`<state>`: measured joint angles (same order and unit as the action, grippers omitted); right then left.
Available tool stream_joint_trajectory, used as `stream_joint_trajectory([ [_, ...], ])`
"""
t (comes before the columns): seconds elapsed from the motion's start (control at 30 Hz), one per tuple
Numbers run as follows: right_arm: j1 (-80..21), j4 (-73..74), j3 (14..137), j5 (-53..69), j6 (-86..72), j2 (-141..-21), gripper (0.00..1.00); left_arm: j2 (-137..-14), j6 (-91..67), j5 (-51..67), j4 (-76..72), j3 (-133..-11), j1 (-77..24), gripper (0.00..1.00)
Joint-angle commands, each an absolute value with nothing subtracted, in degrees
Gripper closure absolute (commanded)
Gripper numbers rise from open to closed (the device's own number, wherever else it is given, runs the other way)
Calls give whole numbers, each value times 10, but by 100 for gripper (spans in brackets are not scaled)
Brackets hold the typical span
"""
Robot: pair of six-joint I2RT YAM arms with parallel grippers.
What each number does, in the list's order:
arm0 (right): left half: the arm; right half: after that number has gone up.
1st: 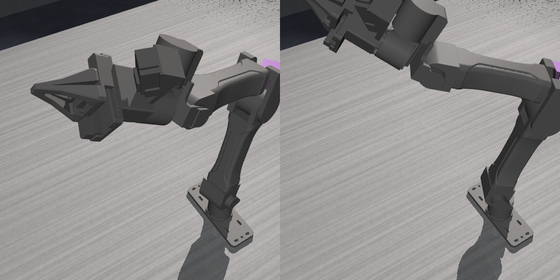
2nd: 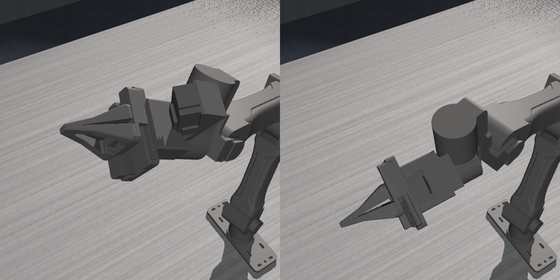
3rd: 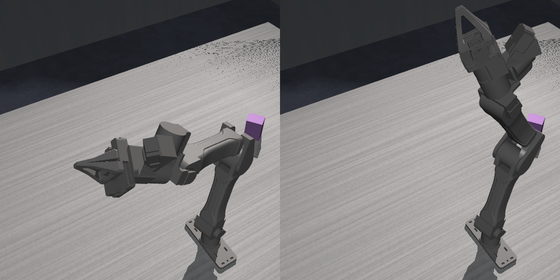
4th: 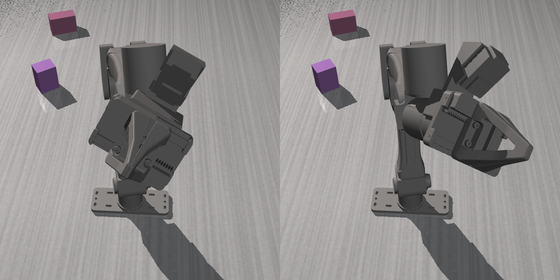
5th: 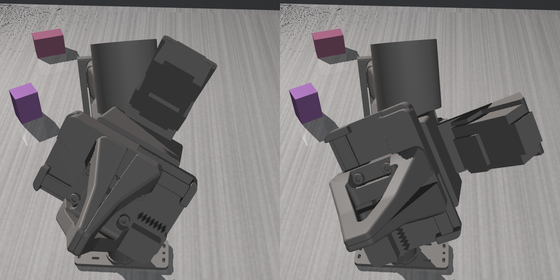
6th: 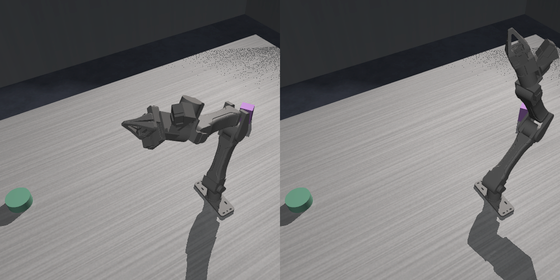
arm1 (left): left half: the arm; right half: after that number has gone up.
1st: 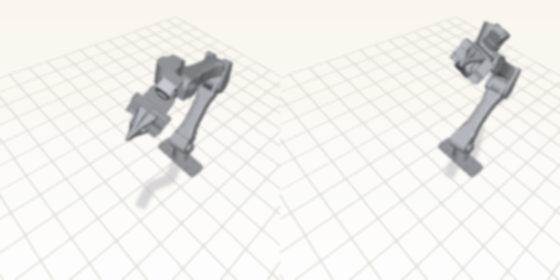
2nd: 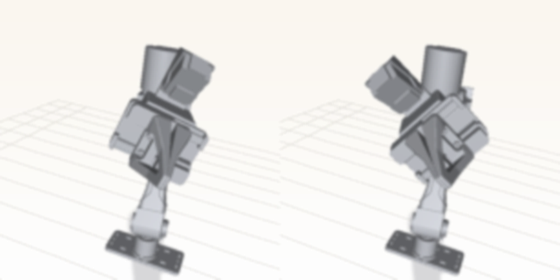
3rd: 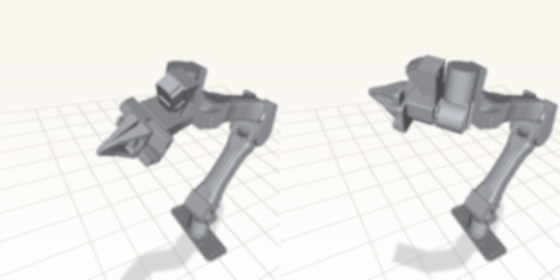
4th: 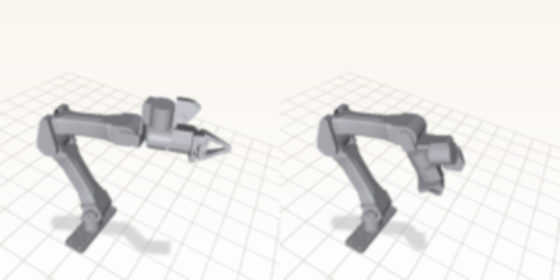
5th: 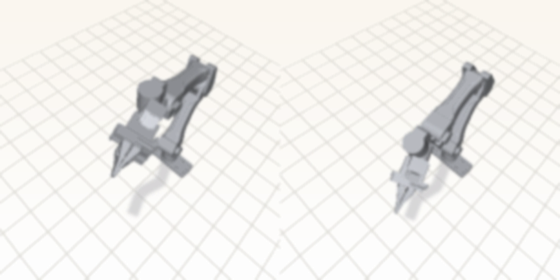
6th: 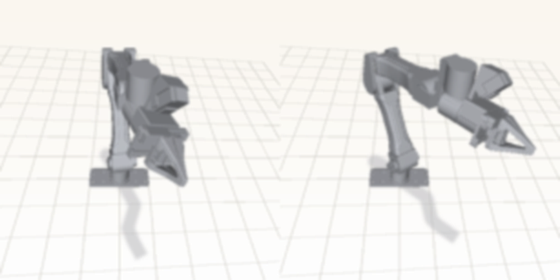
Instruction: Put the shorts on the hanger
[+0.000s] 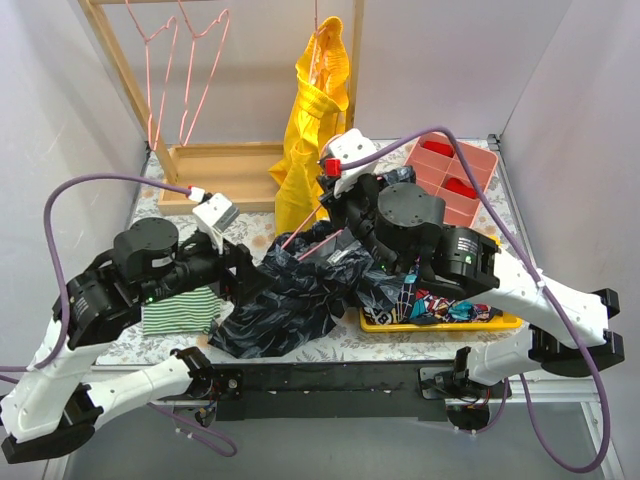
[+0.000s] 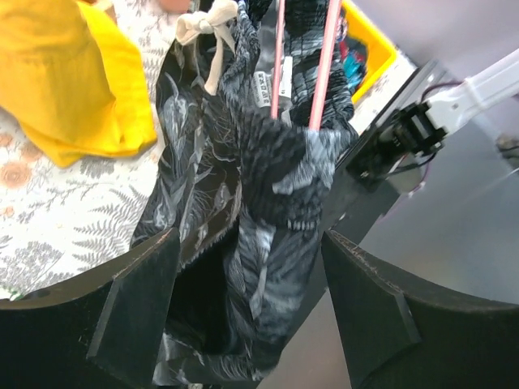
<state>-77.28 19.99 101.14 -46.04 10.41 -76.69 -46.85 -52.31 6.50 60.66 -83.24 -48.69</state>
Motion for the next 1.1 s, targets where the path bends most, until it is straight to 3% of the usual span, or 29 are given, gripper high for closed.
stream_joint_trajectory([
  [0.0, -775, 200, 1038, -440, 79, -780, 99, -481, -484, 63, 627, -824, -485, 30],
  [0.33, -774, 214, 1063, -432, 74, -801, 99, -498, -470, 61, 631, -778, -489, 46],
  [0.63, -773, 218, 1070, -426, 76, -806, 99, -495, -468, 53, 625, -750, -497, 51],
  [0.73, -774, 215, 1067, -425, 76, -806, 99, -493, -467, 51, 617, -744, -497, 65],
  [0.77, -775, 215, 1066, -425, 76, -808, 99, -492, -468, 49, 611, -737, -497, 84],
  [0.83, -775, 215, 1064, -425, 75, -807, 99, -491, -474, 35, 606, -729, -497, 100],
  [1.07, -774, 199, 1028, -423, 62, -788, 99, -437, -497, 7, 548, -690, -497, 100],
])
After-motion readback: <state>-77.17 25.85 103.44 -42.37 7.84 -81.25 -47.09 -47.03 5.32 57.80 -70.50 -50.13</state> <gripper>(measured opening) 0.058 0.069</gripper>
